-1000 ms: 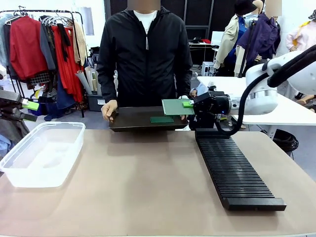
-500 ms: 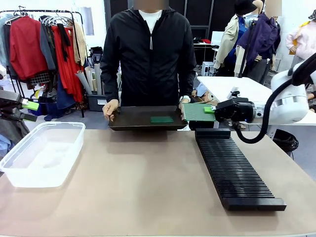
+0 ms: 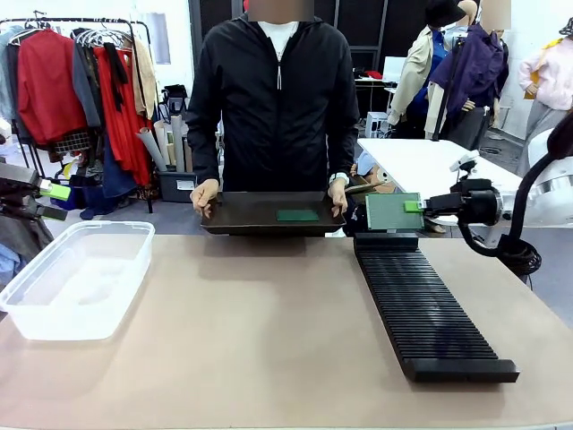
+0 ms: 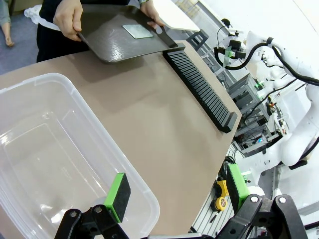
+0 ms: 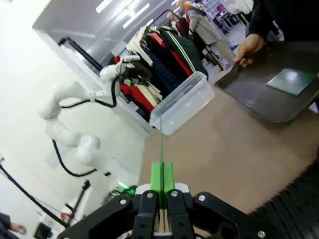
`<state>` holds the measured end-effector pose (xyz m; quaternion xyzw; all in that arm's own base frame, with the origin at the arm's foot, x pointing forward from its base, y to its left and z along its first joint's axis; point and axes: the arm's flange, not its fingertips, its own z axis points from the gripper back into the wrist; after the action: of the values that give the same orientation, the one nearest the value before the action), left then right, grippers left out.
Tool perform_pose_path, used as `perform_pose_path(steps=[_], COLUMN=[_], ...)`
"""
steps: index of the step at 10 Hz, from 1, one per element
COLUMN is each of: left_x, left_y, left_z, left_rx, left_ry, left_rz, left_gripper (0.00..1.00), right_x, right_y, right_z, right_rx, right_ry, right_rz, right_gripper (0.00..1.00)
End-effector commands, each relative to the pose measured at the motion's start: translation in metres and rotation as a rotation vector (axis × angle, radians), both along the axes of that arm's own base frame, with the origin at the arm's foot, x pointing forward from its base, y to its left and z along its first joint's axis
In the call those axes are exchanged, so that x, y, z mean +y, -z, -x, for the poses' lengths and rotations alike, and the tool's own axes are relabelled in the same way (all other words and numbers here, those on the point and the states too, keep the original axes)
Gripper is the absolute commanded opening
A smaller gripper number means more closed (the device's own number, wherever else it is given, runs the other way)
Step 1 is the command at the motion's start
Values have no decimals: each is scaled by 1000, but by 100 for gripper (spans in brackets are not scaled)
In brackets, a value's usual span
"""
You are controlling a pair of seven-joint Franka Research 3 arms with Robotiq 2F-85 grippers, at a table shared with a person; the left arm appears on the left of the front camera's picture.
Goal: Sort PCBs into racks and boxes based on the side picked up.
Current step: If the short side of the Blank PCB is picked up, insert it into the PCB Rack ; if the long side is picked up, place it in the Organizing box.
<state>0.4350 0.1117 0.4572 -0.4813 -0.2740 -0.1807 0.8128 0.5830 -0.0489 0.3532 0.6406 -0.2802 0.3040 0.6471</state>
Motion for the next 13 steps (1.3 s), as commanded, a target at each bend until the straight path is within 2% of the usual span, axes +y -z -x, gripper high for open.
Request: perform_pose_path(steps=[1,2,3,6,7,9,13], left_x=[0,0,0,0,0,0,0], left_y=[-1,-1,-1,-1,-1,-1,-1], left_z=[1,1,1,1,1,1,1], left_rx=[-3,-3,-3,-3,-3,-3,-3], left_ry=[1,1,1,1,1,1,1], left_rz=[4,4,4,4,4,4,4], left_gripper=[100,100,100,100,100,100,100], right_x=[-9,-15,-20,-33,-37,-42,-47], right_y=[6,8,13,34,41,52,69], right_z=[-14,-17,-22,-43,-50,-59,-55], right_rx=[-186,-265,-319,-456,-498,-567,-626], right_ry=[-31,-37,-38,-26,-15,-1,23], right_rz=[53,16,42,-29,2,24,72], right_gripper=[0,0,0,0,0,0,0])
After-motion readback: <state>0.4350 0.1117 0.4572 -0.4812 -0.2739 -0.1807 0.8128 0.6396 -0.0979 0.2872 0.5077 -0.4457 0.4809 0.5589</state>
